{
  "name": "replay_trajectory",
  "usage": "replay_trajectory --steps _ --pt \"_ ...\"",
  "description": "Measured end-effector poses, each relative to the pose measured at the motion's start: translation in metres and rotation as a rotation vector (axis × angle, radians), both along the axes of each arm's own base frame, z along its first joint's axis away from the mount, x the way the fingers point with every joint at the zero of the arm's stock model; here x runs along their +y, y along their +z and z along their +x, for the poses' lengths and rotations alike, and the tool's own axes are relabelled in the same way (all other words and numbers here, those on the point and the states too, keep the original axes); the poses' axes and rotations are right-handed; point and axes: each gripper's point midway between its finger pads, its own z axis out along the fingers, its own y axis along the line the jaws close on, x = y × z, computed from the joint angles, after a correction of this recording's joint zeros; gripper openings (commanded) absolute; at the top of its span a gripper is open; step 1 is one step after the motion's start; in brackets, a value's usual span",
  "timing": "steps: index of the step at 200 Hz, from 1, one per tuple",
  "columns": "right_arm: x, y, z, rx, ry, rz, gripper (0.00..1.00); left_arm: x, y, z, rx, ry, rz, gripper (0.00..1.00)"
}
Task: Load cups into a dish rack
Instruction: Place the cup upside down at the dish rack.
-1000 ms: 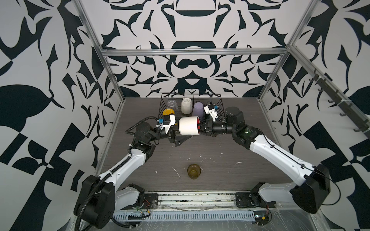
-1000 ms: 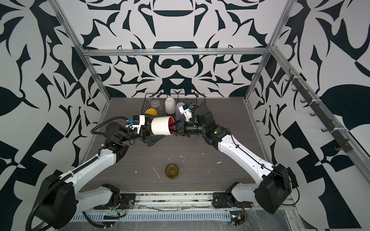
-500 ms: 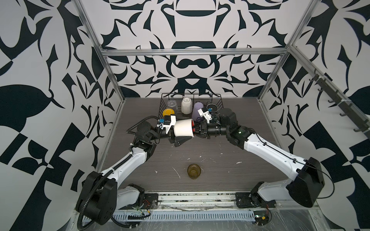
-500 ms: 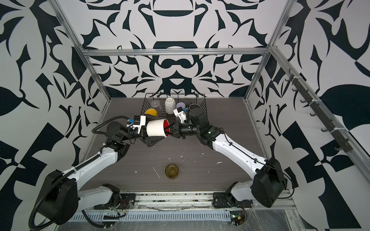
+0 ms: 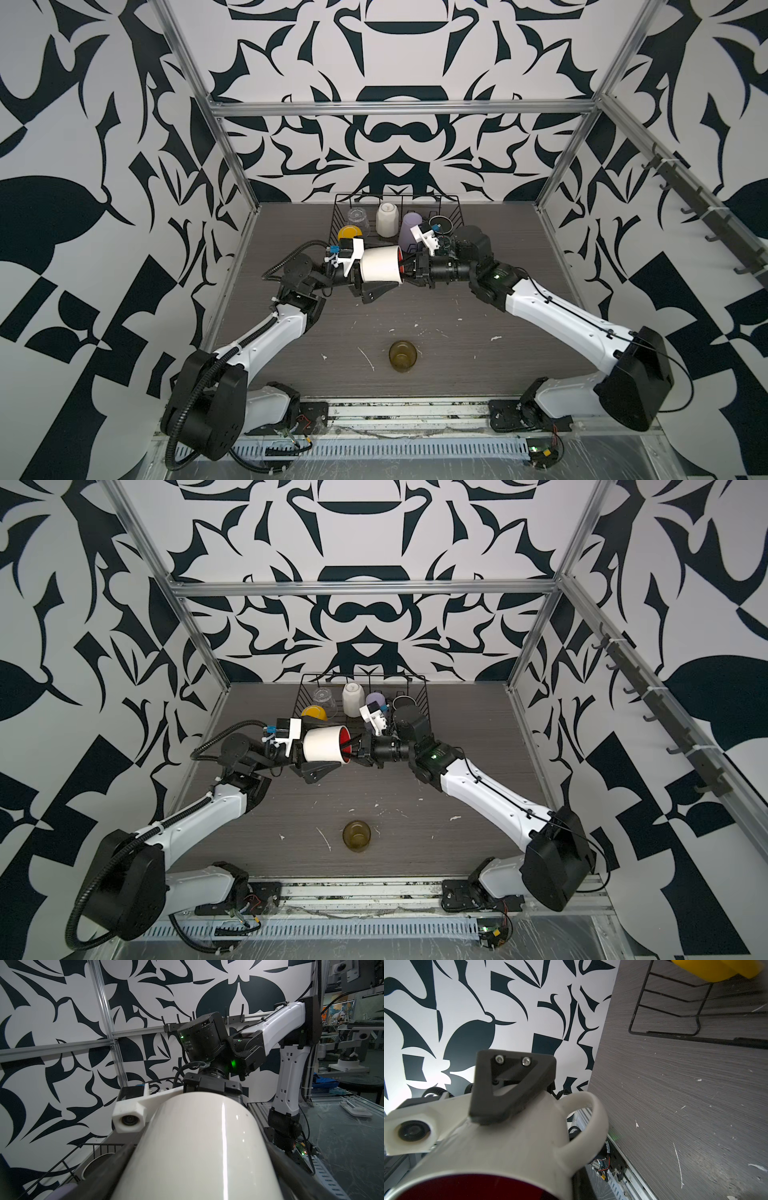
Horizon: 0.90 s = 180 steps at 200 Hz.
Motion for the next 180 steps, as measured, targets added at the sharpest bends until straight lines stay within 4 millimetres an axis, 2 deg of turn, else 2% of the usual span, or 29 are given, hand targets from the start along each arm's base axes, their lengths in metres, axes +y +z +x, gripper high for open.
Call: replay_trajectory --steps 180 --pt "0.0018 0.0005 -0.0003 0.010 -0.005 0.040 0.00 0.0001 -0.0003 -0.0019 0.007 -0.011 0.003 0.95"
